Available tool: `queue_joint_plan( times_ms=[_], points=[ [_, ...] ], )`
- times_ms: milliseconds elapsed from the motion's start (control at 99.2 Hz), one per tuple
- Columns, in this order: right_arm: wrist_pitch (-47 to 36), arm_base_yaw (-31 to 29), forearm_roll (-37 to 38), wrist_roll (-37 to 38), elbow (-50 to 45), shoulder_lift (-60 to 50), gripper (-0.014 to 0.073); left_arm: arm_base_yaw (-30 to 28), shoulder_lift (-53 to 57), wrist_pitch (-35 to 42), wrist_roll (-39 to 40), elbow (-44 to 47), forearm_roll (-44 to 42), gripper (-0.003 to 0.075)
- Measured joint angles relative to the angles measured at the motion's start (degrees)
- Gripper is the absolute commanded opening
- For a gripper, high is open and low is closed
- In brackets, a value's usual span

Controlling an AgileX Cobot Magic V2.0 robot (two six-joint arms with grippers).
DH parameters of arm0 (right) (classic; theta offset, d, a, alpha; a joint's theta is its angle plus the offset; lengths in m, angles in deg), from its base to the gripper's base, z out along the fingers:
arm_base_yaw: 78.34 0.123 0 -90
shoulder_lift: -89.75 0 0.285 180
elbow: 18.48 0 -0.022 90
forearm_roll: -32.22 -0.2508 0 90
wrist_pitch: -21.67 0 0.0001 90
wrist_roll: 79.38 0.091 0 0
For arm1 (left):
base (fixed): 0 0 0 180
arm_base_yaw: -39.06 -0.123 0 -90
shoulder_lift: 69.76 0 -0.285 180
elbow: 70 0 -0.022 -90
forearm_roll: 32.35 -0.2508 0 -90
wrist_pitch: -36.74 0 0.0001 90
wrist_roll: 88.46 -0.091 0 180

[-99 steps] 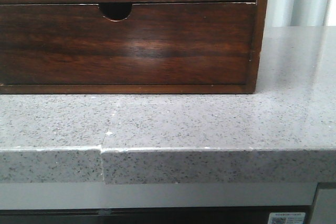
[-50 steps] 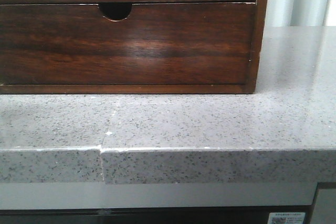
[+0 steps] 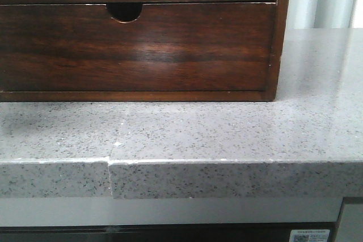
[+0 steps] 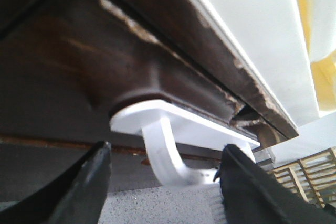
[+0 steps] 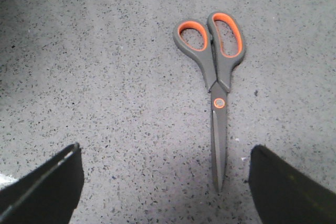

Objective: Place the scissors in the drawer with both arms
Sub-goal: 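Pull the drawer open by its handle with the left gripper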

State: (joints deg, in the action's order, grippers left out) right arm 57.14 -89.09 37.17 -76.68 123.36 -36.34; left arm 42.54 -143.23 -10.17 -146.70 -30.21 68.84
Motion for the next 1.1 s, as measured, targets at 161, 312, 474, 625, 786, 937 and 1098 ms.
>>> queue_joint_plan(
  times_ms=[161, 312, 474, 625, 786, 937, 1098],
  points=[
    [0.0, 0.0, 0.0, 0.0, 0.0, 0.0, 0.0576, 0.0, -3.5, -3.3, -0.3, -2.0, 0.1, 0.0408],
    [0.0, 0.0, 0.0, 0.0, 0.0, 0.0, 0.0576, 0.1, -5.1, -4.9, -0.3, -3.1, -0.1, 0.0408],
    [0.0, 0.0, 0.0, 0.0, 0.0, 0.0, 0.0576, 0.4, -6.0, -5.9, -0.3, -3.5, -0.4, 0.0407],
    [0.0, 0.0, 0.0, 0.0, 0.0, 0.0, 0.0576, 0.4, -6.0, -6.1, -0.3, -3.6, -0.4, 0.0315],
    [0.0, 0.0, 0.0, 0.0, 0.0, 0.0, 0.0576, 0.4, -6.2, -6.6, 0.0, -3.6, -0.9, 0.0186],
    [0.1, 0.0, 0.0, 0.0, 0.0, 0.0, 0.0576, 0.4, -6.4, -7.2, 3.1, -3.6, 0.0, 0.0103],
    [0.1, 0.0, 0.0, 0.0, 0.0, 0.0, 0.0576, 0.4, -6.6, -7.8, 5.1, -3.5, 0.5, 0.0059]
  ],
)
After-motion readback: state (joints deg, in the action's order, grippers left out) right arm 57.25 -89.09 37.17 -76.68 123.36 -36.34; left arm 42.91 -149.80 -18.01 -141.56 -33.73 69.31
